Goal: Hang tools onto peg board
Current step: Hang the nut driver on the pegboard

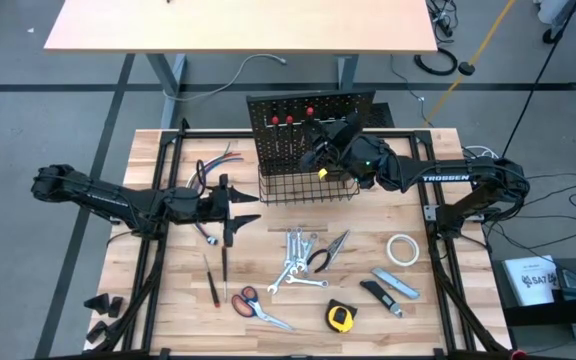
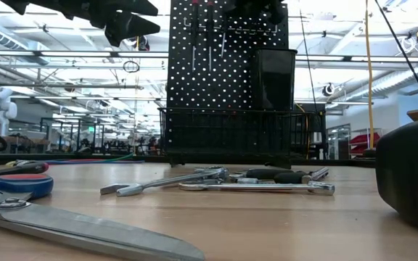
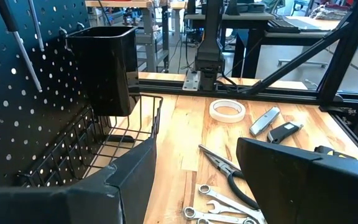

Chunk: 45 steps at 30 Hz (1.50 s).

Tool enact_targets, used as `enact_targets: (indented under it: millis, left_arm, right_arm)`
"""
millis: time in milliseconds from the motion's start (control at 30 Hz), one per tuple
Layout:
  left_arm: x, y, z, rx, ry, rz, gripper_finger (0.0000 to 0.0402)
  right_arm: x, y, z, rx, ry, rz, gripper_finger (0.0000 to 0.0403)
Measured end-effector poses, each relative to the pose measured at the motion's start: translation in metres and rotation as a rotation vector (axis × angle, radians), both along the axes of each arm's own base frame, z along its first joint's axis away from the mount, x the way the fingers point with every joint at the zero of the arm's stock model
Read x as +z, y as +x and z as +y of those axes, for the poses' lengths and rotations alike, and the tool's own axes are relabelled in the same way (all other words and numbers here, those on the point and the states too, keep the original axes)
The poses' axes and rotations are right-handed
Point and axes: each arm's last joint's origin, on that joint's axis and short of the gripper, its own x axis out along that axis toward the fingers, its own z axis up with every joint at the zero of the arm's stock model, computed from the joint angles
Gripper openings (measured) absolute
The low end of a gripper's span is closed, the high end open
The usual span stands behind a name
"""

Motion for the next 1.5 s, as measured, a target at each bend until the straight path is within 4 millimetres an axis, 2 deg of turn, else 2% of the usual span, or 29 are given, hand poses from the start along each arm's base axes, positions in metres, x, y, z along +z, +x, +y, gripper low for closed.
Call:
enact_targets:
  millis: [300,667,1033,1500]
  left_arm:
    - [0.0000,0.0000,0.0000,0.000,0.000,0.000,0.0231]
    - [0.0000,0.0000,0.0000,0.000,0.000,0.000,0.0231]
    - [0.0000,0.0000,0.0000,0.000,0.000,0.000,0.0231]
    - [-0.0005,-0.0001,0.0000,0.000,0.001,0.005,0.0231]
  right_arm:
    - [0.0003,0.0004,0.0000,0.002,-0.081,0.077,0.0055]
    - [0.0001,0.0004,0.0001,0.001,-0.080,0.077,0.0056]
    - [-0.0004,0.0001,-0.0004,-0.010,-0.076,0.082,0.0101]
    - [0.0012,0.0001,0.0007,-0.006,-0.108,0.097,0.0105]
